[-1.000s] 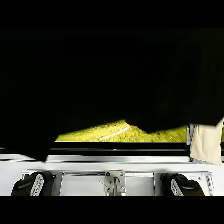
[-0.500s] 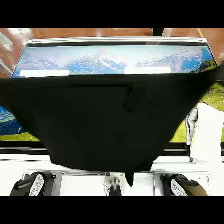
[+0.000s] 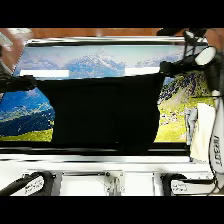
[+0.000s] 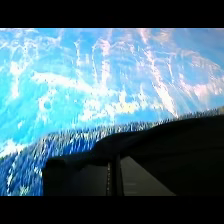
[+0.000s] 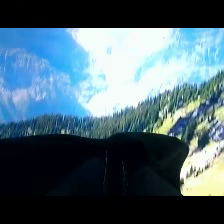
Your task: Fold the shirts.
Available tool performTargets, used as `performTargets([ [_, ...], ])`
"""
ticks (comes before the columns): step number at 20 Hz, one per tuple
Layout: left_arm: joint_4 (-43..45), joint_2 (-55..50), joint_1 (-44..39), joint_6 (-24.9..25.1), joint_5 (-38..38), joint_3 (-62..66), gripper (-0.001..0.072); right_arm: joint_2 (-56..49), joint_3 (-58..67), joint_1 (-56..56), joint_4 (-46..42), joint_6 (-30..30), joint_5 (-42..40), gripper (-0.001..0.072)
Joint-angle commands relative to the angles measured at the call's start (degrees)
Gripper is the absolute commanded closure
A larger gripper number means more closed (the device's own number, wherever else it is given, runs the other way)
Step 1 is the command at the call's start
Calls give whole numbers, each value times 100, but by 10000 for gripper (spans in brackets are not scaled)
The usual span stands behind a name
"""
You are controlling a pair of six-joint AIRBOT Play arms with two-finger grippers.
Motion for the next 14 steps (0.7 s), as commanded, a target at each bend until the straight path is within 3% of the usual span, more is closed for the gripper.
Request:
performTargets([
  [1,-39,-981,-306,28,1335,-13,674,-798,-52,166,35,-74,-1840,651],
  [4,-37,-1523,-452,107,1880,-13,674,-1270,-52,166,35,-72,-2146,651],
  [8,-37,-2048,-514,240,2194,-11,674,-1687,-55,168,125,-7,-1928,651],
  [11,11,-2308,-483,240,1672,-11,675,-1755,-52,166,111,151,-1403,651],
  [14,717,-2295,-463,240,675,76,675,-1574,-52,122,-214,155,-214,651],
])
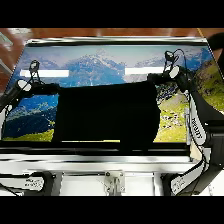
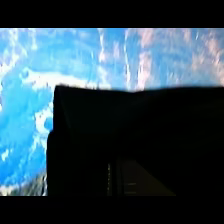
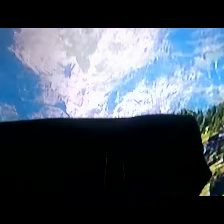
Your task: Fold the shirts.
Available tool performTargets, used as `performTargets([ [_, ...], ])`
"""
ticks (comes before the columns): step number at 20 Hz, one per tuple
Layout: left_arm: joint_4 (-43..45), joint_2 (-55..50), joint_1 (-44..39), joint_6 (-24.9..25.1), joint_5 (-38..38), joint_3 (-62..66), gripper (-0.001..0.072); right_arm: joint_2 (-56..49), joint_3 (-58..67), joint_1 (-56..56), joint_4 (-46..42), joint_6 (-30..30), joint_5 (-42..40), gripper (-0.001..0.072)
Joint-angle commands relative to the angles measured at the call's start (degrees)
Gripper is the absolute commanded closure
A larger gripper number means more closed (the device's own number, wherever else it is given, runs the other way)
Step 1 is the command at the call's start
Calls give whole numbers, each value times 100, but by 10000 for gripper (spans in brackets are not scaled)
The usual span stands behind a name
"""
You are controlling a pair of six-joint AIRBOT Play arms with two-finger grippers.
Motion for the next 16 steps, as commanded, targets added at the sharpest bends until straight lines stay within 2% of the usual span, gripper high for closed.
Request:
performTargets([
  [1,901,-101,26,-13,-1287,184,676,140,2,-39,-337,116,1436,651],
  [3,1456,-103,111,-284,-2151,404,675,225,0,-61,-442,251,2527,651],
  [5,1624,-103,254,-518,-2603,466,675,170,-13,-31,-525,251,3303,651],
  [7,1572,-164,282,-529,-2883,461,675,153,-229,20,-363,337,3259,651],
  [10,1303,-315,223,-723,-3008,461,674,153,-568,153,-306,763,2723,650],
  [11,1290,-337,210,-828,-3027,461,669,155,-577,186,-299,809,2627,613],
  [12,1287,-332,216,-824,-3091,468,593,175,-575,205,-190,804,2581,445],
  [13,1290,-310,256,-824,-3228,483,425,234,-557,199,-72,756,2583,201],
  [14,1292,-291,328,-822,-3462,551,313,330,-538,168,-37,640,2592,136],
  [16,1287,-210,573,-809,-4094,761,297,643,-396,48,-232,365,2920,136],
])
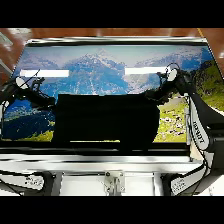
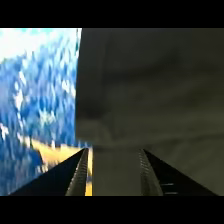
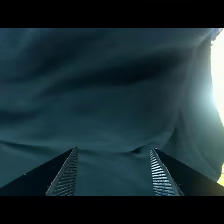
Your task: Fold the shirts.
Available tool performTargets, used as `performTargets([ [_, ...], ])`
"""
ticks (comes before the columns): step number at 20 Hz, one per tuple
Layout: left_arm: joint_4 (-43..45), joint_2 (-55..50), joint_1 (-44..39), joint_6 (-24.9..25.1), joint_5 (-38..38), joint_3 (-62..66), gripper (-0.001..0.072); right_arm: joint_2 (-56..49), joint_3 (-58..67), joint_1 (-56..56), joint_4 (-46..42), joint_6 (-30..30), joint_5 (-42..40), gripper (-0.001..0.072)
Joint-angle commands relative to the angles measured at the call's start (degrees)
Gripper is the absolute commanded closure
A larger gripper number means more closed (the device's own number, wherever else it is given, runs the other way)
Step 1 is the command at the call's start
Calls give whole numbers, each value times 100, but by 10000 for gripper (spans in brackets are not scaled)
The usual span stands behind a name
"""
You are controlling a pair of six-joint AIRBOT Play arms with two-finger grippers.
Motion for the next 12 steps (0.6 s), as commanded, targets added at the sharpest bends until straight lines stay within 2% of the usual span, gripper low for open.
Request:
performTargets([
  [1,-26,151,385,-20,-1091,262,247,483,151,-197,-341,-260,509,136],
  [2,-26,286,568,-20,-1346,280,188,704,166,-348,-645,-238,752,136],
  [3,-42,470,791,-22,-1556,264,163,929,160,-575,-789,-282,1001,138],
  [6,-623,1263,1482,201,-1600,-365,155,1576,-433,-1403,-345,-461,1296,137],
  [7,-855,1545,1692,354,-1523,-826,120,1812,-916,-1676,-120,-522,1274,136],
  [8,-1003,1825,1906,437,-1405,-1445,19,2020,-1432,-1895,120,-640,1202,135],
  [9,-1071,2041,2081,588,-1248,-2046,19,2234,-2037,-2098,466,-890,1064,133],
  [10,-1080,2205,2253,739,-1016,-2616,20,2378,-2494,-2229,767,-1099,918,81],
  [12,-1241,2361,2476,999,-603,-3344,21,2564,-3136,-2356,1156,-1290,579,71],
])
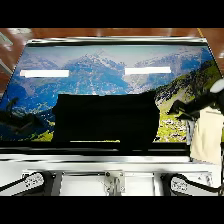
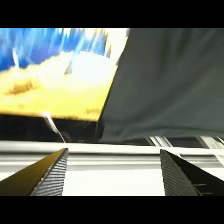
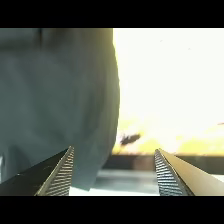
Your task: Fold the shirts.
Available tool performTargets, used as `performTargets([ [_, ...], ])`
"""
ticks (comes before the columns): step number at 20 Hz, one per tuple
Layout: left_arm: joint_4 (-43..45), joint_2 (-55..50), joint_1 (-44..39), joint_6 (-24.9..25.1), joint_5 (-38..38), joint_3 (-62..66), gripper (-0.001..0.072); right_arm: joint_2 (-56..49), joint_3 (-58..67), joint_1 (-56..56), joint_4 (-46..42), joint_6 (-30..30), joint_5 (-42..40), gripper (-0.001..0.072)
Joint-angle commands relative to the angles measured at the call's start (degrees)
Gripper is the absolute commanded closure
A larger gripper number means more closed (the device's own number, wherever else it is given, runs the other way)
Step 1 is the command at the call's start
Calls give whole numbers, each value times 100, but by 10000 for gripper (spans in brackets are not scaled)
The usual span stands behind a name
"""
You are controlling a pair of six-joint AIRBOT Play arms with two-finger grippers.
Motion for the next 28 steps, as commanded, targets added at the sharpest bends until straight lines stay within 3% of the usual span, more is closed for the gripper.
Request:
performTargets([
  [1,-527,404,463,507,605,-1311,21,422,-1167,-369,761,-422,-468,70],
  [13,-1167,-382,-308,492,1755,-1836,54,422,-1322,-369,811,-339,-907,71],
  [18,-1801,-479,-450,485,2240,-1816,653,422,-1333,-367,752,-164,-896,72],
  [28,-1847,-341,-450,741,1751,-1810,674,422,-3051,-365,1381,-551,-796,73],
])
